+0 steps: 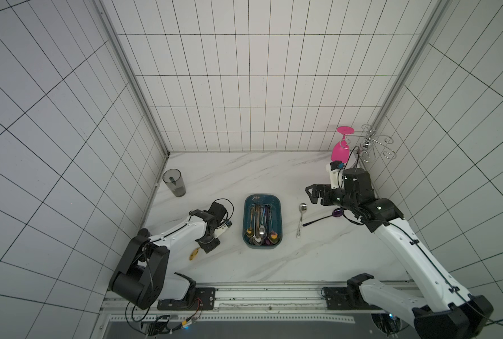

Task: Put the spoon into the storage box
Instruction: Pick up the spoon from the center of the board.

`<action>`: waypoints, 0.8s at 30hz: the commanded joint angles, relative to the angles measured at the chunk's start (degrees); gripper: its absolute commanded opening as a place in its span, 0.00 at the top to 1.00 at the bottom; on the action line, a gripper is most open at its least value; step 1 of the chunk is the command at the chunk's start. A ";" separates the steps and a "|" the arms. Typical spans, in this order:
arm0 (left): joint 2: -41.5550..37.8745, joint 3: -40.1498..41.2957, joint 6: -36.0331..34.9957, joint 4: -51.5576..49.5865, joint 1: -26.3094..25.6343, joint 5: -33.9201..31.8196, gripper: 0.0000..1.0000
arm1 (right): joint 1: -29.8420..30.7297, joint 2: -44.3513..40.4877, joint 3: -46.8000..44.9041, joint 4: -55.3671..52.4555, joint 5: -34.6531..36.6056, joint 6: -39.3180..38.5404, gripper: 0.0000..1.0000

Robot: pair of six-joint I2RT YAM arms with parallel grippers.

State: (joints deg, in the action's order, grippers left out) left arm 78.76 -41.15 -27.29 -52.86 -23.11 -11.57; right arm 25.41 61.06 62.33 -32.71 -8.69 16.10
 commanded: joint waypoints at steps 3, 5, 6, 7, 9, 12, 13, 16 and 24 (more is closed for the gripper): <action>-3.32 -8.80 0.00 -1.80 0.78 4.64 1.00 | -0.80 -0.06 2.80 -0.60 -0.95 0.08 0.01; -3.94 -12.17 -0.50 -2.41 1.46 7.49 1.00 | -0.80 -0.01 2.81 -0.52 -1.67 0.33 0.01; -4.10 -14.46 -0.70 -2.70 1.96 9.13 1.00 | -0.82 0.09 2.74 -0.45 -2.17 0.42 0.01; -4.18 -16.31 -0.75 -2.90 2.35 10.71 1.00 | -0.80 0.04 2.64 -0.38 -2.54 0.51 0.01; -3.82 -20.51 -0.66 -2.87 2.94 14.69 1.00 | -0.88 0.20 2.67 -0.25 -3.60 0.69 0.01; -2.48 -26.37 0.89 -2.73 3.08 21.24 1.00 | -0.89 -0.13 2.65 0.50 -5.37 0.91 0.01; -2.00 -28.29 1.90 -2.26 3.07 23.62 1.00 | -0.89 -0.19 2.63 0.92 -6.09 1.02 0.01; -0.67 -33.52 5.23 -1.31 3.09 31.04 1.00 | -0.98 -0.46 2.82 1.57 -8.51 1.29 0.01; -0.79 -36.28 20.60 9.81 4.16 56.75 1.00 | -1.20 -1.43 -0.50 12.02 -21.15 6.69 0.01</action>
State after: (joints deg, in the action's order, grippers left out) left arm 77.56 -75.85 -14.90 -48.66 -19.75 30.74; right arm 24.97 60.71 62.28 -27.31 -22.87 19.70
